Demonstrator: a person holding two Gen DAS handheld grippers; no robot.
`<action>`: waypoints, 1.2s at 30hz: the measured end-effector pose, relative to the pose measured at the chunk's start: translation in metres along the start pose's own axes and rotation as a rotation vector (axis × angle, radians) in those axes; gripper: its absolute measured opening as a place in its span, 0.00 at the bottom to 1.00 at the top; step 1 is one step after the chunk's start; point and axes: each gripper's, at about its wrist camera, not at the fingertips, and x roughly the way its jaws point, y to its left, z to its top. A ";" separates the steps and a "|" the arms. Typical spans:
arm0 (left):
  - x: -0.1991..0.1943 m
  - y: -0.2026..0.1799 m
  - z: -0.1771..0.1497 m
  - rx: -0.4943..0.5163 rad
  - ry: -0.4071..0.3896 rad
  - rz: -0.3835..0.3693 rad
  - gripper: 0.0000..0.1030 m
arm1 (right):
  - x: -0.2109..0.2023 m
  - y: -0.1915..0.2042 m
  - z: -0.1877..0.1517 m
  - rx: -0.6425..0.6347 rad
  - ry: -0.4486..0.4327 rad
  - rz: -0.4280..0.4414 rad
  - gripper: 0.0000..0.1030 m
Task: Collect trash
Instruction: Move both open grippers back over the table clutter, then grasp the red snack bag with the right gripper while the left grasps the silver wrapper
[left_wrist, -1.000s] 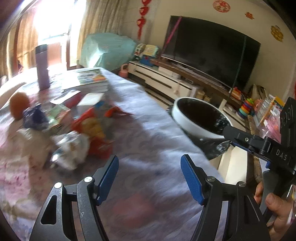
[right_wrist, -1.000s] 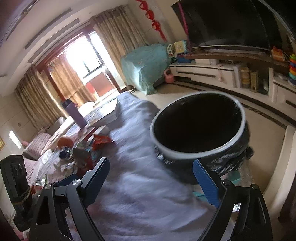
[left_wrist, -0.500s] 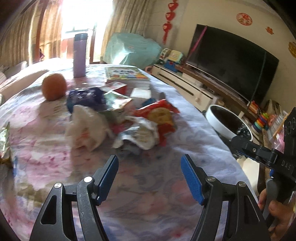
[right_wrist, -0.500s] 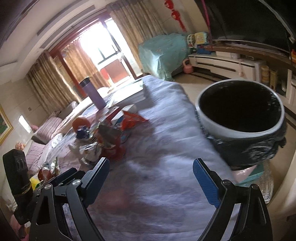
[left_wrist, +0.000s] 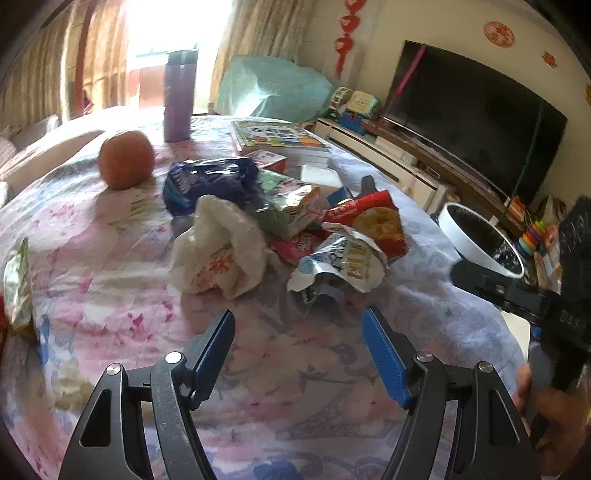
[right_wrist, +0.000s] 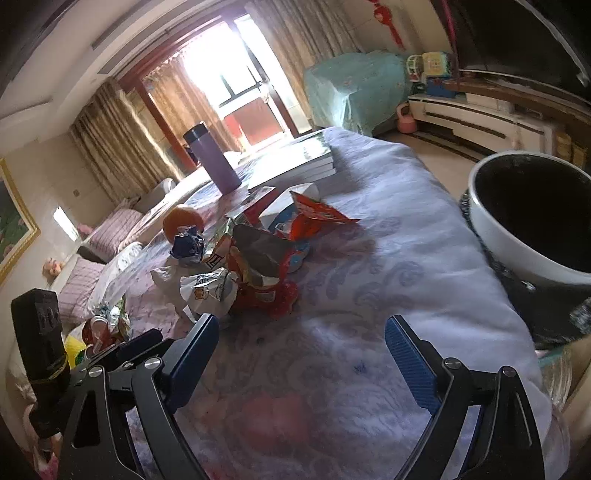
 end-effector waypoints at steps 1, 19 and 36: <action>0.004 0.001 0.002 0.013 0.000 -0.003 0.69 | 0.003 0.001 0.002 -0.007 0.005 0.003 0.89; 0.057 0.004 0.029 0.100 0.055 -0.053 0.60 | 0.063 0.009 0.029 -0.062 0.116 0.090 0.59; 0.054 -0.014 0.023 0.137 0.070 -0.155 0.02 | 0.013 -0.021 0.017 0.016 0.057 0.080 0.13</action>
